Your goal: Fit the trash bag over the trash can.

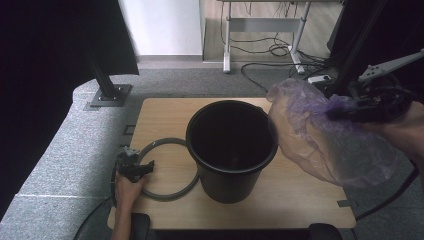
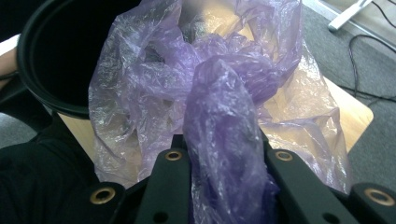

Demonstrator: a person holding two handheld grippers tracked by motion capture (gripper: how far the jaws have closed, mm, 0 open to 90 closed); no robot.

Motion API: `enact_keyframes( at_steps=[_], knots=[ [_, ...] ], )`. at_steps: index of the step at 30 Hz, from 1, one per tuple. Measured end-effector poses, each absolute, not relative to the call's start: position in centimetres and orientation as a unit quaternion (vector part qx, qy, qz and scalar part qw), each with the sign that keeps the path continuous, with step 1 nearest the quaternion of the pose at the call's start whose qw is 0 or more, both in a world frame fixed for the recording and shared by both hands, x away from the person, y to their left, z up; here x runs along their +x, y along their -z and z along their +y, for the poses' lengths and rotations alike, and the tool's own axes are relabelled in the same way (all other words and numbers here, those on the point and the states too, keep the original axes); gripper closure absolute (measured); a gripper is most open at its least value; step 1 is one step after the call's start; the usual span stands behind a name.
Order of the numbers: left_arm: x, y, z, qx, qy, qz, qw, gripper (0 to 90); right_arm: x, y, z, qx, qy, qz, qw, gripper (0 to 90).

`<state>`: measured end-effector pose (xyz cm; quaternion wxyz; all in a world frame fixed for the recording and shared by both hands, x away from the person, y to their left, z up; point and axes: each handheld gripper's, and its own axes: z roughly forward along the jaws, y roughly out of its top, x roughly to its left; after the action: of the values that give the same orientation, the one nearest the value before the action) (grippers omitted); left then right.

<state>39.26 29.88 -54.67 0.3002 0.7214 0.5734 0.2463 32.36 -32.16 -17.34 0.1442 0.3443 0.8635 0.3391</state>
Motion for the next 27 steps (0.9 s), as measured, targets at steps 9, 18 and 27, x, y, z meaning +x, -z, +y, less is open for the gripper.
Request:
enact_keyframes(
  at_steps=[9, 18, 27],
  knots=[
    [39.3, 54.7, 29.9, 0.721, -0.246, 0.573, 0.300, 13.2, 32.6, 15.8, -29.2, 0.311, -0.345, 0.875, 0.138, 77.1],
    [39.3, 54.7, 29.9, 0.722, -0.246, 0.573, 0.300, 12.9, 33.2, 15.4, -25.9, 0.279, -0.347, 0.887, 0.124, 77.0],
    [39.3, 54.7, 29.9, 0.722, -0.246, 0.573, 0.300, 12.8, 34.0, 15.3, -22.3, 0.247, -0.347, 0.898, 0.109, 77.0]
  ],
)
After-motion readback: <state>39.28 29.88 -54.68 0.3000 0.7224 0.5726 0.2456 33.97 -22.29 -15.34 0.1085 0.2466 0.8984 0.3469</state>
